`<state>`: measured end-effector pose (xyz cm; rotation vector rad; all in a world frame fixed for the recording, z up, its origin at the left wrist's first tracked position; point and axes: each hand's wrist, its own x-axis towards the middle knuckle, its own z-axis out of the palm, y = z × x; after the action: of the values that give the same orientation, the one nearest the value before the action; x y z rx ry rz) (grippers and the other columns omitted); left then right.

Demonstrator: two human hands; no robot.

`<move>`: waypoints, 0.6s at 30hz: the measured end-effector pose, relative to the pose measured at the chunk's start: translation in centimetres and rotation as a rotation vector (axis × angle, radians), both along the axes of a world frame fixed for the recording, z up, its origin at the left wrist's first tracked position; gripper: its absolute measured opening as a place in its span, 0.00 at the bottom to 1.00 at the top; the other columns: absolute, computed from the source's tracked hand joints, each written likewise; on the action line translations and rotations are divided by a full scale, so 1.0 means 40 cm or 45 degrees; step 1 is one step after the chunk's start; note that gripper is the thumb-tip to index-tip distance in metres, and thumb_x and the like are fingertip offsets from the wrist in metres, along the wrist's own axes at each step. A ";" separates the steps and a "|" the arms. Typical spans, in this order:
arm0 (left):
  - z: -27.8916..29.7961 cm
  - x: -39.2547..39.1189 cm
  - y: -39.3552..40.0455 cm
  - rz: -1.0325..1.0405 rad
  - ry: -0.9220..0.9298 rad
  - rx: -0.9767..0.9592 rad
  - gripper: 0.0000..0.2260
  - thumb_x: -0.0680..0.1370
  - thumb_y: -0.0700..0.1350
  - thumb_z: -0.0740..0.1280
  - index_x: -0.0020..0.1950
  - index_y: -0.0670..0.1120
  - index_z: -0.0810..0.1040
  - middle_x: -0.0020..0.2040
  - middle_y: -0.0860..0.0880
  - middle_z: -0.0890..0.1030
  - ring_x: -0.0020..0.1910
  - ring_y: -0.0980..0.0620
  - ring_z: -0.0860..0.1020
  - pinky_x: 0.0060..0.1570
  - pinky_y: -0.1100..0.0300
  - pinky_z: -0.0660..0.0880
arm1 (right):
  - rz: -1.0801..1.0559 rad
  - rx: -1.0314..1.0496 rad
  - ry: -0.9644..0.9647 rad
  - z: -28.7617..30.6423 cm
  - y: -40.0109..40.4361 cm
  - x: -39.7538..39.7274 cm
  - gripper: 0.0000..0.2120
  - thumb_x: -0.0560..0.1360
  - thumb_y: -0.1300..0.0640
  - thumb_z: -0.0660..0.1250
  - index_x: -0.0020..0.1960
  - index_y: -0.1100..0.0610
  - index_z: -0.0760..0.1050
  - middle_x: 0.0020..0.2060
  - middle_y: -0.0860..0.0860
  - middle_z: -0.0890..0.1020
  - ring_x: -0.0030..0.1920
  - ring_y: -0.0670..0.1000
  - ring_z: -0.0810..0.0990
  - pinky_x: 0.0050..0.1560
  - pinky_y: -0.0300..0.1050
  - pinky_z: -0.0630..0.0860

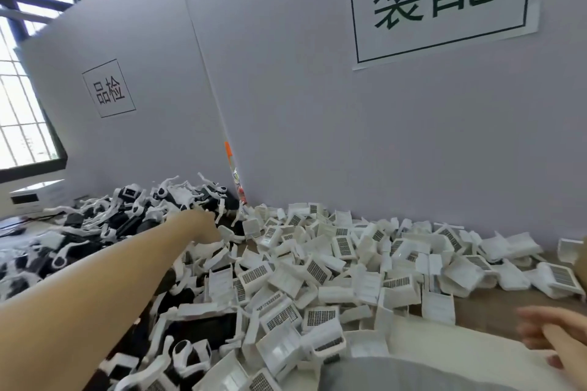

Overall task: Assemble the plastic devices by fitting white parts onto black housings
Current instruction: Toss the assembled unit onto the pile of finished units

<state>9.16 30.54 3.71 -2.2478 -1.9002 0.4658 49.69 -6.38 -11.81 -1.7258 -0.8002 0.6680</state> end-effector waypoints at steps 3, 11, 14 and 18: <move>0.032 0.014 -0.014 -0.096 -0.001 0.069 0.14 0.81 0.47 0.59 0.63 0.41 0.73 0.63 0.44 0.78 0.51 0.46 0.75 0.51 0.56 0.74 | -0.046 -0.015 0.105 -0.017 0.024 0.039 0.16 0.82 0.73 0.51 0.50 0.62 0.76 0.42 0.64 0.79 0.40 0.60 0.73 0.38 0.44 0.62; 0.162 0.003 -0.089 0.435 0.295 -0.469 0.43 0.76 0.71 0.61 0.82 0.47 0.54 0.76 0.42 0.70 0.68 0.42 0.75 0.50 0.50 0.78 | -0.148 -0.116 0.249 -0.154 0.143 0.161 0.28 0.84 0.70 0.50 0.40 0.56 0.86 0.37 0.64 0.85 0.39 0.63 0.80 0.39 0.52 0.73; 0.151 -0.006 -0.119 0.482 0.185 -0.732 0.46 0.73 0.67 0.69 0.82 0.48 0.53 0.75 0.39 0.70 0.71 0.38 0.72 0.64 0.44 0.74 | -0.135 -0.007 0.305 -0.206 0.168 0.195 0.32 0.84 0.71 0.50 0.38 0.52 0.87 0.45 0.66 0.85 0.38 0.63 0.84 0.36 0.53 0.77; 0.126 -0.006 -0.156 0.109 0.281 -0.691 0.32 0.79 0.52 0.70 0.79 0.46 0.62 0.74 0.39 0.71 0.70 0.40 0.74 0.62 0.50 0.76 | -0.101 0.008 0.300 -0.217 0.177 0.174 0.27 0.83 0.72 0.51 0.47 0.55 0.86 0.45 0.65 0.85 0.37 0.62 0.86 0.34 0.52 0.77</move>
<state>8.91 24.32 8.76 -2.2794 -1.9263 1.3219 56.63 0.72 -20.49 -1.6278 -0.5671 0.7962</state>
